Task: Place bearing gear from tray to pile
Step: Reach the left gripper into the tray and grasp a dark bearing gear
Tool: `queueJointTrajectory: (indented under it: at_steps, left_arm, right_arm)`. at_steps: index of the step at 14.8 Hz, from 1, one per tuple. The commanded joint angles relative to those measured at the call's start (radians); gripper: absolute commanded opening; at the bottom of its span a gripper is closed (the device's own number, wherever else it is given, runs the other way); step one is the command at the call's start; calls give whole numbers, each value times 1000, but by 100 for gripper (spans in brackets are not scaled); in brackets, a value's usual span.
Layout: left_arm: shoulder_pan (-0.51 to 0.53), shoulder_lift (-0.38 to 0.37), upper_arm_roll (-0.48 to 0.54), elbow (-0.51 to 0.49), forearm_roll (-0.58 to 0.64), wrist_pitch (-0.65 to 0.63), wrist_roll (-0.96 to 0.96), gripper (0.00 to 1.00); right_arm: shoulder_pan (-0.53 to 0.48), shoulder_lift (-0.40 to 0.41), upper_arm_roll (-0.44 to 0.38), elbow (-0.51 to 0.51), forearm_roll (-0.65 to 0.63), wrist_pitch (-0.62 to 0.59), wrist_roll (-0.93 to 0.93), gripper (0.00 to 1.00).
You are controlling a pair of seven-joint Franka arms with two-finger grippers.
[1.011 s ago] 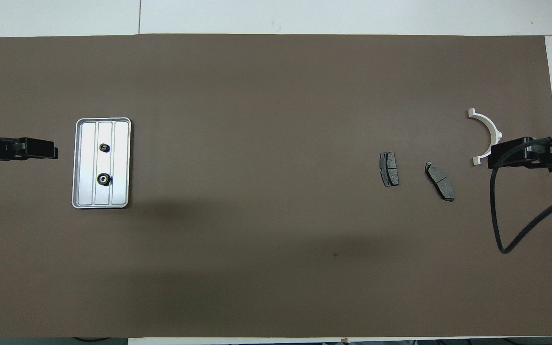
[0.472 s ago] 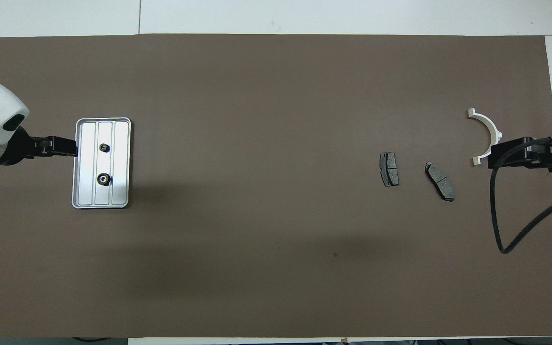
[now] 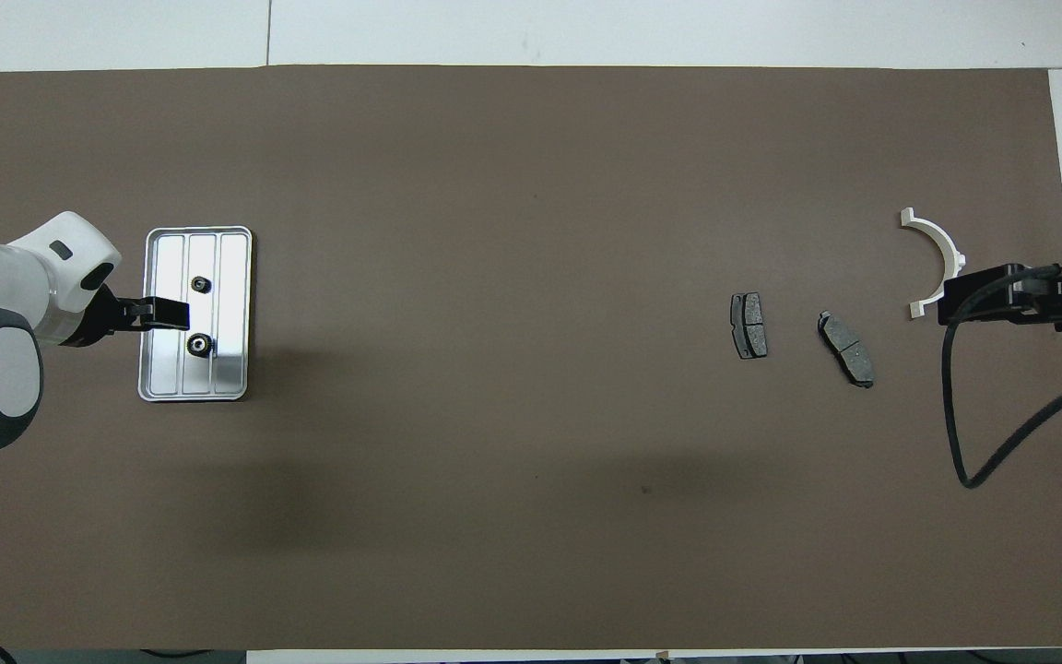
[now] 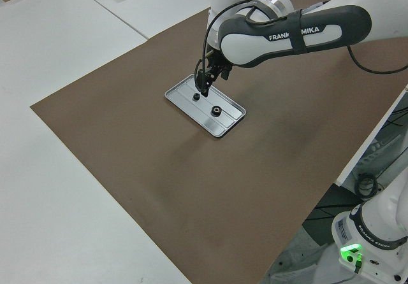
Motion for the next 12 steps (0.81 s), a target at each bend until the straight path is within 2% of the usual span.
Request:
queueJointTrajectory:
  at_steps: [1,7,12]
  left_arm:
    - [3,-24,-3,-77,0,82,12,97]
    - [-1,22,-3,-113,-2,142,3,97]
    - [-8,75,-5,-125,-2,226,0,97]
  right_arm:
    - [-8,-15,6,-18,8,19,8,100]
    - [-2,-16,6,-38,6,24,8,100]
    - [3,-16,9,-151,6,152,22,100]
